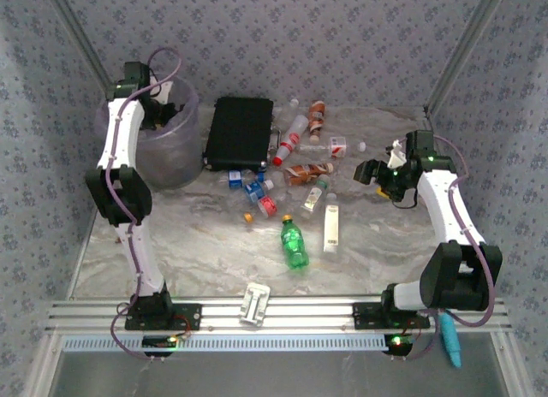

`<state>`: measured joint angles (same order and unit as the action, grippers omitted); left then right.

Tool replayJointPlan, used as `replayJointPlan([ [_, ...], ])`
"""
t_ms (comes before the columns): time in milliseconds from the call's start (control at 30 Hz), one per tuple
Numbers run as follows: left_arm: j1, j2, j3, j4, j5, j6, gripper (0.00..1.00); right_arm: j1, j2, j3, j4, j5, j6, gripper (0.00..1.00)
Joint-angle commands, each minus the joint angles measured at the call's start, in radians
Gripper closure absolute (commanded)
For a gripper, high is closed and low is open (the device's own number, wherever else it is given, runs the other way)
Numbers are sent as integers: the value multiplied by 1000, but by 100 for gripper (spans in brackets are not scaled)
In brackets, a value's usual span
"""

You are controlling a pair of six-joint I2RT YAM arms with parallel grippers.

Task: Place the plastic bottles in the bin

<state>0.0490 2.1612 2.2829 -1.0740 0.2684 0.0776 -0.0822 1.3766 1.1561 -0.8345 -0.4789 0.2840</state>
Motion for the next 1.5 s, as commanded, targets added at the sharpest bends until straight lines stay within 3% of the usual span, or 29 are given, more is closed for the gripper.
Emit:
replayJointPlan([
  [0, -18, -73, 75, -36, 2, -6, 0, 19, -17, 0, 1, 33, 29, 15],
  [267, -36, -217, 28, -53, -56, -5, 0, 45, -10, 1, 22, 49, 46, 15],
  [533, -44, -517, -396, 162, -223, -88, 0, 39, -3, 27, 23, 58, 41, 16],
  [767, -42, -756, -750, 388, -265, -207, 0, 53, 27, 61, 51, 99, 99, 17],
  [933, -43, -794, -812, 450, -261, -225, 0, 48, 63, 45, 174, 108, 254, 18],
  [1100, -45, -814, -777, 468, -256, -207, 0, 60, 90, -32, 420, 141, 501, 16],
  [1300, -51, -872, -764, 466, -259, -222, 0, 77, 159, -97, 653, 244, 771, 7],
  [1467, -48, -934, -798, 447, -287, -250, 0, 98, 278, -44, 705, 262, 848, 2],
])
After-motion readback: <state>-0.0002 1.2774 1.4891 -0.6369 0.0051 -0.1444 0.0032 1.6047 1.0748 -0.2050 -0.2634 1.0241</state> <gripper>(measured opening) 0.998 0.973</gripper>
